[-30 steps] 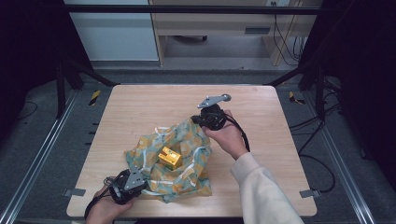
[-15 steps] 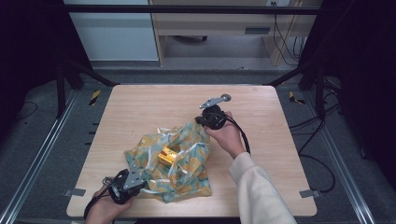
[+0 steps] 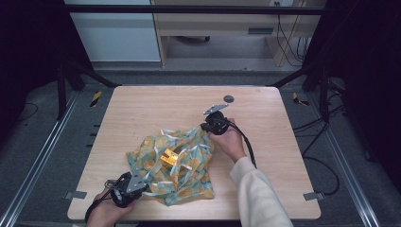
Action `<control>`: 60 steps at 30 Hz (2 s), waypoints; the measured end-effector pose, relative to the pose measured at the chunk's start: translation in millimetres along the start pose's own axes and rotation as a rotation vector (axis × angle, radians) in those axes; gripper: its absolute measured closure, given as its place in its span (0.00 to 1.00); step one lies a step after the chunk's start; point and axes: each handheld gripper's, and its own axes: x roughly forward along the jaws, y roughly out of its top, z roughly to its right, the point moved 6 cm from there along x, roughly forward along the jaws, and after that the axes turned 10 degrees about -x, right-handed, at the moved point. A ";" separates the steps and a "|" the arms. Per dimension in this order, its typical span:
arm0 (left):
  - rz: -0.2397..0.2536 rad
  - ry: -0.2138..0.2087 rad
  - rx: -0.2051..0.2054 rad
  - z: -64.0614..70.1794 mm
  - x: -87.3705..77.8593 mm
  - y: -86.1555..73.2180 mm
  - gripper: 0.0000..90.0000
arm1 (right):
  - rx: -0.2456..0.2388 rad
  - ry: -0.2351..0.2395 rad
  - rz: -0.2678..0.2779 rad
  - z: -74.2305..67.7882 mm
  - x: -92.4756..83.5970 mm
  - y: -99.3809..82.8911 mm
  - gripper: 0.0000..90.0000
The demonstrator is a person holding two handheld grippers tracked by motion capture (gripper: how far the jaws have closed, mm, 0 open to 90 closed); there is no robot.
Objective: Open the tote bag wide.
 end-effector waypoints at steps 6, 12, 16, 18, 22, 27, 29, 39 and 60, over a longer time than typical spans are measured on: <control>-0.011 0.005 0.005 -0.7 0.8 -0.6 1.00 | 0.013 0.007 -0.017 -0.3 6.0 -13.9 1.00; -0.017 -0.037 -0.014 3.8 2.5 -1.7 1.00 | 0.013 0.000 -0.043 1.2 7.4 -19.5 1.00; -0.021 -0.040 -0.011 4.0 3.4 -2.3 1.00 | 0.005 -0.004 -0.078 0.3 11.6 -22.5 1.00; -0.029 -0.043 -0.009 4.2 3.3 -2.7 1.00 | 0.006 -0.011 -0.084 -0.2 13.8 -22.7 1.00; -0.030 -0.042 -0.008 4.5 3.6 -2.8 1.00 | -0.002 -0.017 -0.090 1.2 15.5 -20.6 1.00; -0.035 -0.046 -0.004 5.3 4.2 -3.2 1.00 | -0.015 -0.029 -0.098 2.0 17.4 -16.6 1.00; -0.033 -0.045 -0.004 5.2 4.2 -3.1 1.00 | -0.013 -0.033 -0.100 2.2 18.7 -16.4 1.00; -0.032 -0.048 -0.007 5.5 4.4 -3.0 1.00 | -0.009 -0.039 -0.116 2.8 27.0 -17.8 1.00; 0.049 -0.053 -0.005 8.1 -4.3 5.9 0.99 | -0.098 0.024 0.056 -54.3 -65.8 4.3 0.58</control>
